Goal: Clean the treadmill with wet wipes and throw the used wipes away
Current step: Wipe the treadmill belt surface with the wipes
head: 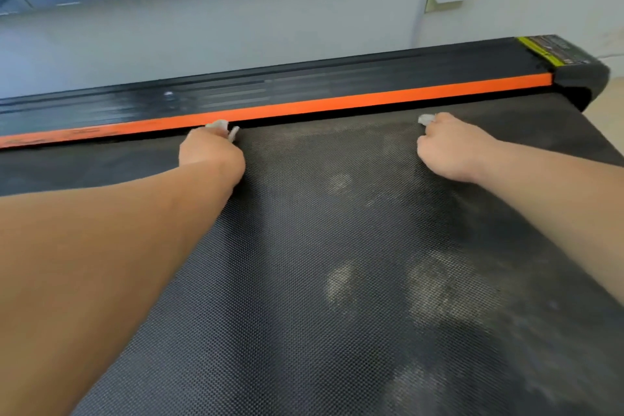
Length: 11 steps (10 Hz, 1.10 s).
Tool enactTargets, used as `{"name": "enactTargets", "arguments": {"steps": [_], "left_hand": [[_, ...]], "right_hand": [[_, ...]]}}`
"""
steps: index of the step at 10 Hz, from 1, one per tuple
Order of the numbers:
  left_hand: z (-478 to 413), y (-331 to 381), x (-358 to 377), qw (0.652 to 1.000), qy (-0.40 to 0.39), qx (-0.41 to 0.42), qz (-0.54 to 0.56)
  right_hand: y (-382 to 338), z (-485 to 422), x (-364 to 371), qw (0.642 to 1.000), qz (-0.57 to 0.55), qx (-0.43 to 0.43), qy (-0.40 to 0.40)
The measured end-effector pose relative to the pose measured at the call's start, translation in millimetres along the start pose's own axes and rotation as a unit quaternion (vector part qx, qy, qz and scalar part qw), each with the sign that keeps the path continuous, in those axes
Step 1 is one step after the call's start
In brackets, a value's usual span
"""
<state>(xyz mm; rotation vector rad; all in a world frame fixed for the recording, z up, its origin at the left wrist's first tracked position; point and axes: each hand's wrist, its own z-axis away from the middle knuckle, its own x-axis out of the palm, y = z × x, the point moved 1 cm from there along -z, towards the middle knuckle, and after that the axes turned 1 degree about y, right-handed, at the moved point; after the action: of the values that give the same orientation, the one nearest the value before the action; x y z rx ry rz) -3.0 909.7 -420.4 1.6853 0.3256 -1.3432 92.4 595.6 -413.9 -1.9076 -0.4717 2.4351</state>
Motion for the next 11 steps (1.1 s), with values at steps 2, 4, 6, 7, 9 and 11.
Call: {"name": "enactTargets", "arguments": {"steps": [2,4,6,7,9,11], "left_hand": [[65.3,52.8,34.7,0.957,-0.113,0.263,-0.044],[70.3,62.9,34.5,0.898,-0.179,0.401,0.004],[49.9,76.4,29.0,0.919,-0.149,0.354,-0.087],[52.8,77.7,31.9,0.923,-0.173,0.338,-0.070],[67.4,83.2,33.3,0.916,-0.198,0.340,-0.080],[131.2,68.2,23.6,0.872,-0.224,0.424,-0.100]], "right_hand": [[-30.3,9.6,9.6,0.993,0.026,-0.116,0.004],[-7.7,6.4,-2.6,0.988,0.027,-0.107,0.106],[4.7,-3.3,-8.0,0.994,0.051,-0.010,0.100],[12.3,-7.9,-10.5,0.990,0.065,0.035,0.119],[6.6,-1.7,-11.2,0.990,-0.044,0.044,0.128],[-40.4,62.2,8.8,0.989,-0.125,-0.049,0.066]]}}
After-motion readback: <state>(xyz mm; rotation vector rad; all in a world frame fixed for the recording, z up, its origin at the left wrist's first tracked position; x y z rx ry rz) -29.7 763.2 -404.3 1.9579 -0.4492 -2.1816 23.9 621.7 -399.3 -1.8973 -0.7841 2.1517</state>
